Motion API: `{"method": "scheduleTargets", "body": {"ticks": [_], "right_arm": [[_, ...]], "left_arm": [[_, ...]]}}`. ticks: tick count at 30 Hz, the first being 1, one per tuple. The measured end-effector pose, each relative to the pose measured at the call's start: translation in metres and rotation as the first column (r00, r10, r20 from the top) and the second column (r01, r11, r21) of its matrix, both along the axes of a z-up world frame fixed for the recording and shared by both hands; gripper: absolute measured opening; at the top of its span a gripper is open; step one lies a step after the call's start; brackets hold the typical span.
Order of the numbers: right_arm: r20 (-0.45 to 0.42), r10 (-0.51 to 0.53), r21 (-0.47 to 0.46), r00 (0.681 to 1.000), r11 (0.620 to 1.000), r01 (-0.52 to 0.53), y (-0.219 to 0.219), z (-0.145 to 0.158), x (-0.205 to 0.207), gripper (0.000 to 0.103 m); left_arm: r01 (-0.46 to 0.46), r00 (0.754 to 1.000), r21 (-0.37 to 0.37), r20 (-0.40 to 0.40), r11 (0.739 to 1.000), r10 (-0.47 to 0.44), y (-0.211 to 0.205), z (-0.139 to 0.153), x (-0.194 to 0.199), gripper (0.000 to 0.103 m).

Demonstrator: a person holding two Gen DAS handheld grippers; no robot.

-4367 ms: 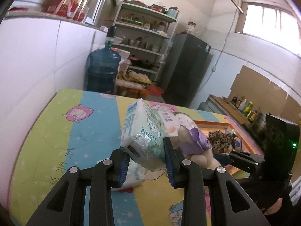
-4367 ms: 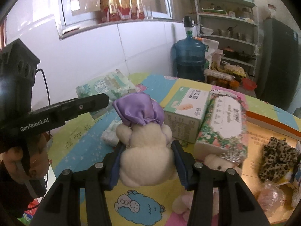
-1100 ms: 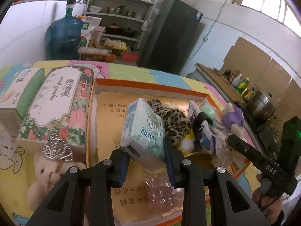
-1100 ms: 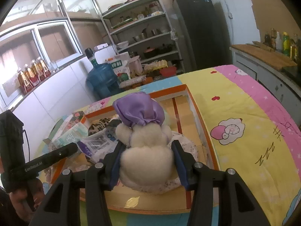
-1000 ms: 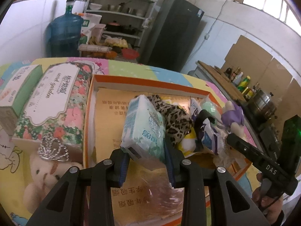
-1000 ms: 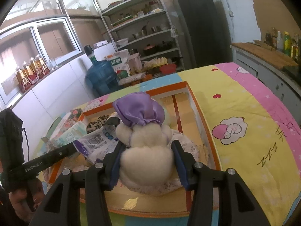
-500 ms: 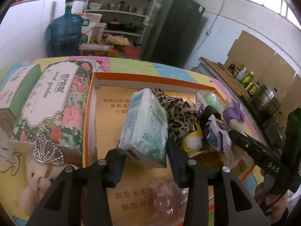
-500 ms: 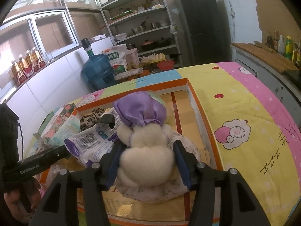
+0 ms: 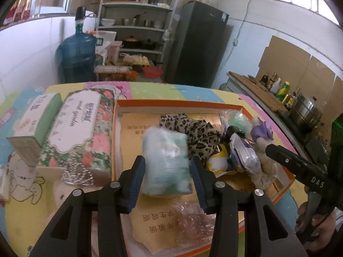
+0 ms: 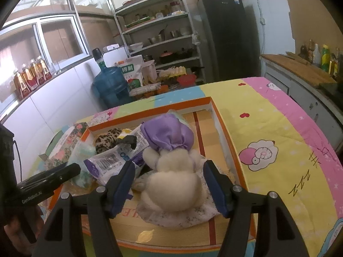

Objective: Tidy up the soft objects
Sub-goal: 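Lower both items into the box and open both tools, then lift both open tools and move them to the remaining items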

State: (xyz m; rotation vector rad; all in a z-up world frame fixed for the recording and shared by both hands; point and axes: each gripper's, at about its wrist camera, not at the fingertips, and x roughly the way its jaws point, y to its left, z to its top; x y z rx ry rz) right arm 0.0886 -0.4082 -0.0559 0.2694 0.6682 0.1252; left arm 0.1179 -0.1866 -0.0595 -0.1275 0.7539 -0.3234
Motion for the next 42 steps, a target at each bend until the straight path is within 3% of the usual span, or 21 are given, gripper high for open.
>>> {"method": "scheduleTargets", "body": {"ticks": [15, 42], "right_arm": [[0.057, 0.005, -0.002, 0.998, 1.000, -0.005, 0.013, 0.023, -0.021, 0.066], [0.118, 0.126, -0.021, 0.985, 0.992, -0.124, 0.085, 0.059, -0.042, 0.066]], "left_arm": [[-0.022, 0.997, -0.007, 0.076, 1.000, 0.023, 0.030, 0.020, -0.032, 0.045], [-0.179, 0.969, -0.069, 0.157, 0.981, 0.188, 0.131, 0.042, -0.079, 0.045]]}}
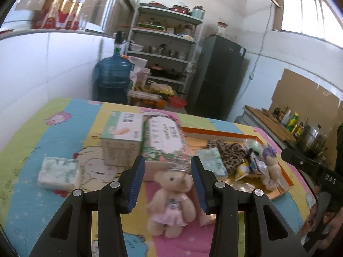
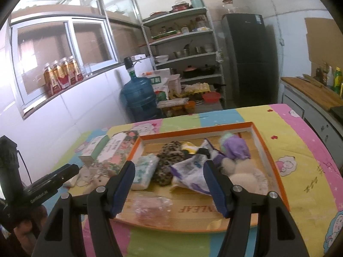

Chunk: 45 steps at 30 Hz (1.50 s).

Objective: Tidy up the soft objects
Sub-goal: 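Lift both open tools and move them to the remaining items, then grasp the white tissue pack with the left tool while the right tool grasps the teddy bear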

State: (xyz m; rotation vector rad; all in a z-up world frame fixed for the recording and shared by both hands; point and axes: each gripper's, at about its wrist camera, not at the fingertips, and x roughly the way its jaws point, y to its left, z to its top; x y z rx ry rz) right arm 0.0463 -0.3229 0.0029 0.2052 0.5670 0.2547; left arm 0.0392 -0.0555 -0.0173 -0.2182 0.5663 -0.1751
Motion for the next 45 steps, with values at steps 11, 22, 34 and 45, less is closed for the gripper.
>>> {"method": "scheduleTargets", "body": {"ticks": [11, 22, 34, 45], "right_arm": [[0.002, 0.059, -0.022, 0.998, 0.998, -0.059, 0.043, 0.004, -0.003, 0.066], [-0.035, 0.160, 0.000, 0.986, 0.987, -0.160, 0.104, -0.006, -0.004, 0.066], [-0.140, 0.223, -0.003, 0.965, 0.974, -0.226, 0.175, -0.040, 0.008, 0.066], [-0.194, 0.147, -0.018, 0.970, 0.988, -0.154, 0.184, -0.051, 0.022, 0.066]], "left_arm": [[-0.054, 0.998, -0.028, 0.011, 0.998, 0.055, 0.046, -0.002, -0.011, 0.045], [-0.088, 0.996, -0.054, 0.016, 0.995, 0.089, 0.093, -0.010, -0.022, 0.045], [-0.125, 0.992, -0.090, -0.017, 0.988, 0.124, 0.148, -0.024, -0.024, 0.045], [-0.137, 0.990, -0.121, -0.040, 0.983, 0.133, 0.176, -0.036, -0.020, 0.045]]}}
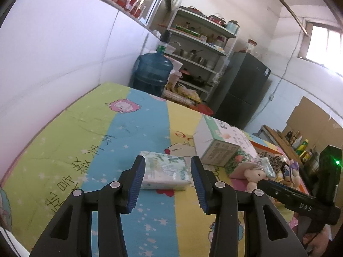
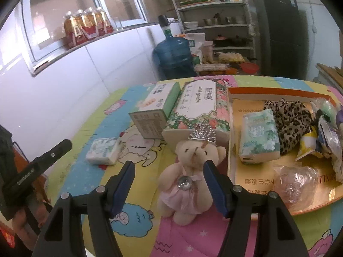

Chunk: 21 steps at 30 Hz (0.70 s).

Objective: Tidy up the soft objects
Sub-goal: 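Grasp the white tissue pack with the left tool while the right tool grasps the teddy bear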

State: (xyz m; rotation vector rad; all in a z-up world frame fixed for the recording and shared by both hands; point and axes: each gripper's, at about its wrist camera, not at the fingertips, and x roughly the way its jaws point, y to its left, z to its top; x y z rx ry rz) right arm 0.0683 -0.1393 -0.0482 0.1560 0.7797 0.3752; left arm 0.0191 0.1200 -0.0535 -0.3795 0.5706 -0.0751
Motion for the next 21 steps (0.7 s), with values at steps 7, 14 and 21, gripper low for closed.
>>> {"method": "scheduleTargets", "body": {"ticks": [7, 14, 21], "right_arm": [[-0.041, -0.045, -0.040, 0.998, 0.998, 0.044, 0.005, -0.008, 0.011, 0.066], [-0.065, -0.045, -0.063, 0.997, 0.997, 0.041, 0.011, -0.014, 0.022, 0.066], [-0.069, 0.013, -0.063, 0.998, 0.998, -0.017, 0.020, -0.018, 0.025, 0.045]], "left_arm": [[0.178, 0.984, 0.032, -0.003, 0.983, -0.178, 0.004, 0.000, 0.019, 0.045], [0.489, 0.867, 0.175, 0.013, 0.855, -0.498, 0.014, 0.015, 0.040, 0.054], [0.727, 0.679, 0.266, -0.135, 0.634, -0.722, 0.010, 0.013, 0.074, 0.056]]}}
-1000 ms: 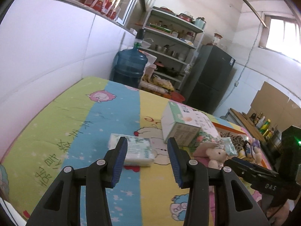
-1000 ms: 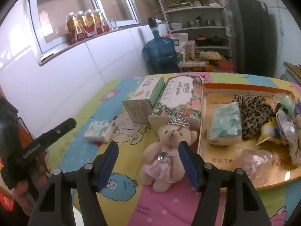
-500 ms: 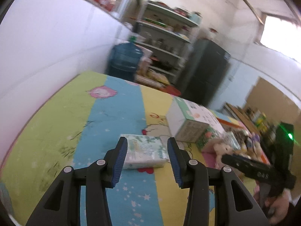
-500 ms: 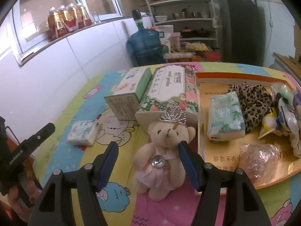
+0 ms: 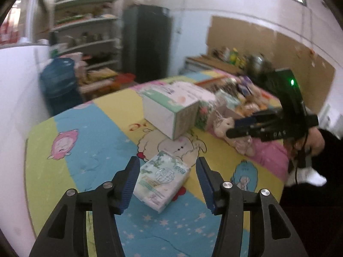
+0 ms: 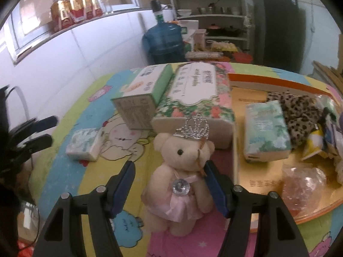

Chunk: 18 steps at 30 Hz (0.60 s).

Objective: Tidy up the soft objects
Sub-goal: 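Grasp the white tissue pack with the left tool while the right tool grasps the teddy bear, then carry the tissue pack and the tiara teddy bear over the box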

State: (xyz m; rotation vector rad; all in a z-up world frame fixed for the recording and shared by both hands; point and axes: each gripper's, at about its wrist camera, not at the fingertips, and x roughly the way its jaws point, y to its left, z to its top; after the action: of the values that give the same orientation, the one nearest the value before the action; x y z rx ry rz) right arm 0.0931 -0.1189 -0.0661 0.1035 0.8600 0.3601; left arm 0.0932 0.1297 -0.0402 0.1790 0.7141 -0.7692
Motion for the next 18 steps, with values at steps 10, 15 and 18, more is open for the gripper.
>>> {"method": "scheduleTargets", "body": {"ticks": [10, 15, 18], "right_arm": [[-0.015, 0.034, 0.014, 0.999, 0.999, -0.034, 0.002, 0.000, 0.003, 0.039], [-0.026, 0.030, 0.036, 0.999, 0.999, -0.029, -0.001, -0.002, 0.005, 0.039], [-0.031, 0.031, 0.037, 0.999, 0.999, -0.030, -0.003, -0.003, 0.006, 0.040]], "left_arm": [[0.267, 0.964, 0.273, -0.088, 0.925, -0.252, -0.029, -0.034, 0.030, 0.056], [0.313, 0.950, 0.271, -0.105, 0.910, -0.295, -0.032, -0.043, 0.042, 0.059], [0.324, 0.946, 0.281, -0.106, 0.904, -0.306, -0.036, -0.051, 0.041, 0.061]]}}
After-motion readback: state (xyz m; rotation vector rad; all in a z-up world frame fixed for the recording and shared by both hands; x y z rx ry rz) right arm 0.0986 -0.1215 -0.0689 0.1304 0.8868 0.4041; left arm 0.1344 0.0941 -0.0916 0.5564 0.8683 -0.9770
